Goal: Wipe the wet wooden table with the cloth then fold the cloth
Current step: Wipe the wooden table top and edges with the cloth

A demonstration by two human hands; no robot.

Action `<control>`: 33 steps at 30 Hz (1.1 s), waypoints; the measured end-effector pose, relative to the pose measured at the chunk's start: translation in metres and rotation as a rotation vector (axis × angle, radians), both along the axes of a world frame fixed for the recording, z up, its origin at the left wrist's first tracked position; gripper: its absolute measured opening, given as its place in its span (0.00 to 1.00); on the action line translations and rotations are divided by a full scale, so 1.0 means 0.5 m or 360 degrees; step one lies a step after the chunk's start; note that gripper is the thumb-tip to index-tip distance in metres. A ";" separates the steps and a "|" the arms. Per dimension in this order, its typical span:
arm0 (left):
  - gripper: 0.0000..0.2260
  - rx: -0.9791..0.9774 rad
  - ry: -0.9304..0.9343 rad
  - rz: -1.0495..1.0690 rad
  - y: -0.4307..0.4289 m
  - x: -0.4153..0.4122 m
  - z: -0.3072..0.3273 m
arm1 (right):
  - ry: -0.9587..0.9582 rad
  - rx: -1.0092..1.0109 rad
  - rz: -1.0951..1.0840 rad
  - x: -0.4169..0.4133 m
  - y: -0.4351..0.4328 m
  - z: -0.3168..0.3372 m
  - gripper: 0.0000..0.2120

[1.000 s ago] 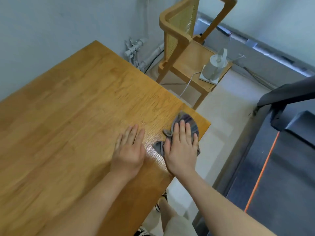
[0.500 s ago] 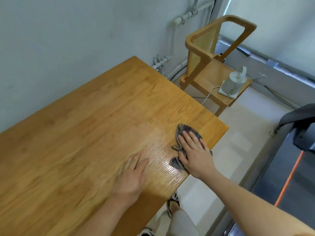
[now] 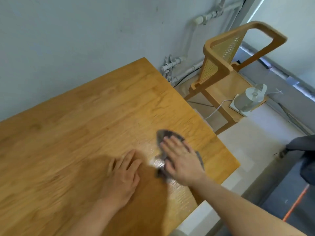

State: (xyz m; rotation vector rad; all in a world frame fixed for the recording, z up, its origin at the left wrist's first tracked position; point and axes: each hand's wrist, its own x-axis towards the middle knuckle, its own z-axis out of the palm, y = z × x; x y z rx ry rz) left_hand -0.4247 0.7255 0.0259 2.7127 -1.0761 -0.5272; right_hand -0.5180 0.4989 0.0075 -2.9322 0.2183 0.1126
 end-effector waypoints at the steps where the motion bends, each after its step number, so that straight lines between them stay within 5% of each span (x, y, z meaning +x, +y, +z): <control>1: 0.18 -0.0012 -0.0013 0.0011 -0.017 0.010 -0.004 | 0.0002 -0.0018 -0.0210 0.019 -0.045 0.004 0.28; 11: 0.21 -0.0146 -0.0070 0.0265 -0.180 0.201 -0.002 | 0.0117 -0.0063 -0.0758 0.201 -0.179 0.007 0.33; 16: 0.22 -0.0105 -0.0151 0.0302 -0.246 0.353 -0.026 | 0.0039 0.0160 -0.0811 0.310 -0.233 0.008 0.21; 33: 0.25 -0.0104 -0.0283 0.0367 -0.262 0.381 -0.043 | -0.0250 0.0115 -0.0410 0.872 -0.215 -0.019 0.22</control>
